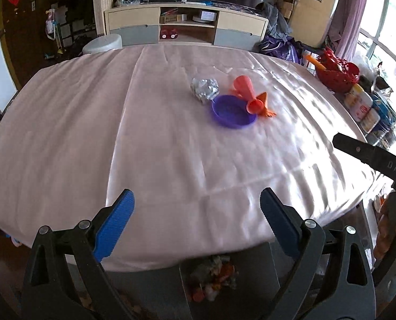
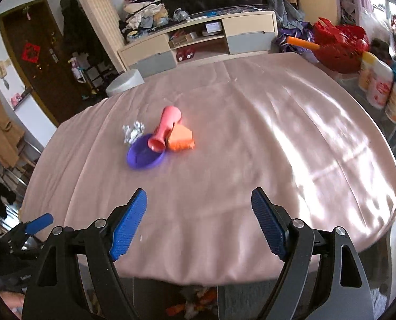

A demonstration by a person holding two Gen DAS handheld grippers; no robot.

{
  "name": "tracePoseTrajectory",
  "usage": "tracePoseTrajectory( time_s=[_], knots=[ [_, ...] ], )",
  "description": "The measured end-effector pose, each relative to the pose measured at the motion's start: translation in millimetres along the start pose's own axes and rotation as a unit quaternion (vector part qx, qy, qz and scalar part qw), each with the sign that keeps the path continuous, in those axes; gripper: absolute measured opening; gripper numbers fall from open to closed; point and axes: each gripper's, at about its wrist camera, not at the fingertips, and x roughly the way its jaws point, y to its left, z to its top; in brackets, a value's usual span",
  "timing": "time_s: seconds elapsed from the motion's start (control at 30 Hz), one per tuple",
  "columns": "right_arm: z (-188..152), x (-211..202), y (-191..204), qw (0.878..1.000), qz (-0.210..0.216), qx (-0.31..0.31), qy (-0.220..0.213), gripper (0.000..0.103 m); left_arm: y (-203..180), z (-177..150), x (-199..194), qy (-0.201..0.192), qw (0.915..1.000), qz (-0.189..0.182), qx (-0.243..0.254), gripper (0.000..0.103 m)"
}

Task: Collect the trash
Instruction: 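Raise both open tools back toward the table, then grasp the crumpled foil with the left tool while the right tool grasps the orange cloth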

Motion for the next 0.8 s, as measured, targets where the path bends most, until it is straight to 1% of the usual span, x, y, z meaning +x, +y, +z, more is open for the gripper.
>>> tracePoseTrajectory(
  time_s=[0.13,0.2,0.27,0.33,0.37,0.4,0.47,0.53,0.63,0.73,0.8],
  knots=[
    [16.9,21.8,4.6,1.000,-0.001,-0.004,0.003,0.081,0.4,15.4,19.1,0.006,1.0000,0.004,0.006,0.090],
    [22.9,32.8,4.6,1.000,0.000,-0.002,0.006,0.076,2.1,21.5,26.1,0.007,0.9999,0.005,0.008,0.090],
    [29.4,45.1,2.3,1.000,0.008,0.006,0.012,0.056,5.0,32.0,33.7,0.004,0.9999,0.007,0.009,0.090],
    [35.8,55.5,-1.3,1.000,0.018,0.020,0.016,0.046,7.6,43.4,40.7,0.002,0.9999,0.009,0.010,0.089],
    [40.1,60.5,-2.1,0.999,0.022,0.025,0.014,0.043,8.6,48.2,43.8,0.001,0.9999,0.008,0.010,0.086],
    [43.2,63.6,-2.1,0.999,0.026,0.027,0.013,0.042,9.3,52.6,46.5,0.000,0.9999,0.006,0.011,0.083],
    [50.5,72.5,-1.1,0.999,0.037,0.034,0.014,0.041,12.8,64.1,54.2,0.000,1.0000,0.004,0.007,0.072],
    [56.7,83.1,3.3,0.998,0.045,0.031,0.020,0.040,15.5,76.1,61.9,-0.003,1.0000,0.001,0.004,0.068],
    [60.5,95.0,11.6,0.998,0.046,0.019,0.026,0.040,16.3,91.9,72.1,-0.008,1.0000,0.000,0.003,0.068],
    [63.8,108.2,17.1,0.999,0.029,0.010,0.033,0.040,13.8,107.0,86.0,-0.011,0.9999,0.005,0.009,0.068],
    [64.3,114.2,16.1,0.999,0.027,0.012,0.037,0.040,12.2,114.8,95.8,-0.011,0.9998,0.007,0.013,0.068]
  ],
)
